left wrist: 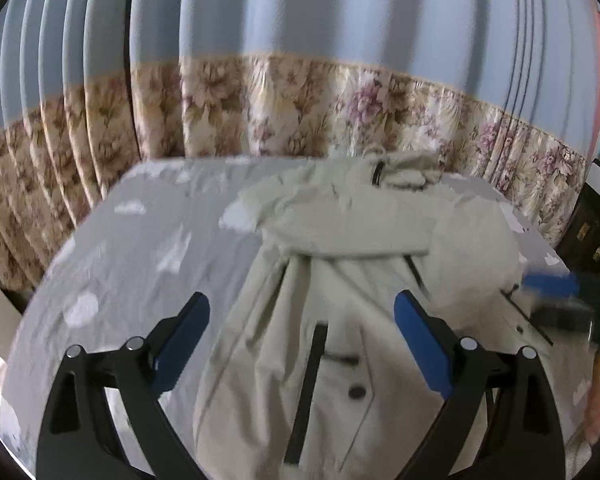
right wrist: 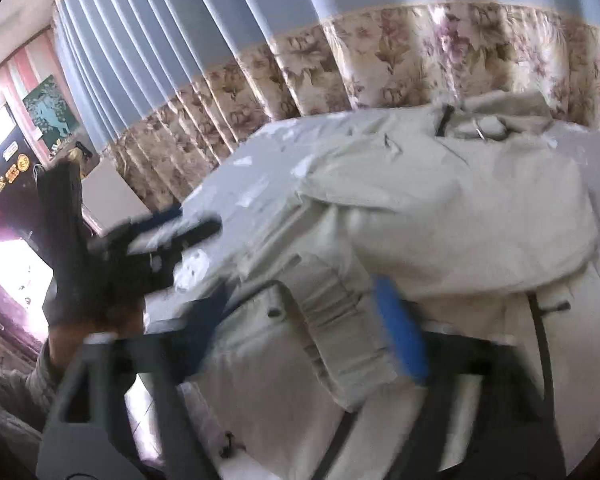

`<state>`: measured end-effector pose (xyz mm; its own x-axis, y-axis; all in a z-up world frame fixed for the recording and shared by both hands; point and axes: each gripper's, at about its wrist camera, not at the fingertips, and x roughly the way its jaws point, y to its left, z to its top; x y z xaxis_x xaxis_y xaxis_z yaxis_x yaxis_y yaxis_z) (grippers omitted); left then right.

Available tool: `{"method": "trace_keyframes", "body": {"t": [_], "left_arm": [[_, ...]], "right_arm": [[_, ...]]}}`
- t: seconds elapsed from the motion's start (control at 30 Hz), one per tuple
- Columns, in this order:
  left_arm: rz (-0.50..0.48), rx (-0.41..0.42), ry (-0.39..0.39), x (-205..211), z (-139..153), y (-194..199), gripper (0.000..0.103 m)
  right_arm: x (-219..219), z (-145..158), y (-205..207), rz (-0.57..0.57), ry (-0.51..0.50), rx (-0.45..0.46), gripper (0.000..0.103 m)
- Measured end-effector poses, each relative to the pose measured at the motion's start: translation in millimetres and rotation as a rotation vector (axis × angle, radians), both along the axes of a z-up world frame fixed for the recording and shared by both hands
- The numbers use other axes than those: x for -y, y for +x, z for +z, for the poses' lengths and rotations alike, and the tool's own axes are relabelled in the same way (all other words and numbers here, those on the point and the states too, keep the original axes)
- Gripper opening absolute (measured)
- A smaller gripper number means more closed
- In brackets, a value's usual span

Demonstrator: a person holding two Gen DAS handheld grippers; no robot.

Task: Fold large clothes

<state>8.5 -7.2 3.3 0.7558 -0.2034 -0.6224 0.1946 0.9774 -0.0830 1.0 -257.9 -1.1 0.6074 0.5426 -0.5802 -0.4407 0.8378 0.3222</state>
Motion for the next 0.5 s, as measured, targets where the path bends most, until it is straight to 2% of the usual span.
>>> {"method": "trace_keyframes", "body": {"t": [0.13, 0.37, 0.5], "left_arm": [[-0.037, -0.052, 0.006, 10, -18, -11, 0.094], [-0.139, -0.150, -0.070, 61, -44, -12, 0.094], [-0.124, -0.198, -0.073, 81, -58, 8, 0.094]], "right_arm": [[38, 12, 9, -0.125, -0.006, 0.050, 0.082], [108, -4, 16, -0.320, -0.067, 0.036, 0.084], [131, -14, 12, -0.373, -0.092, 0.027, 0.085]]}}
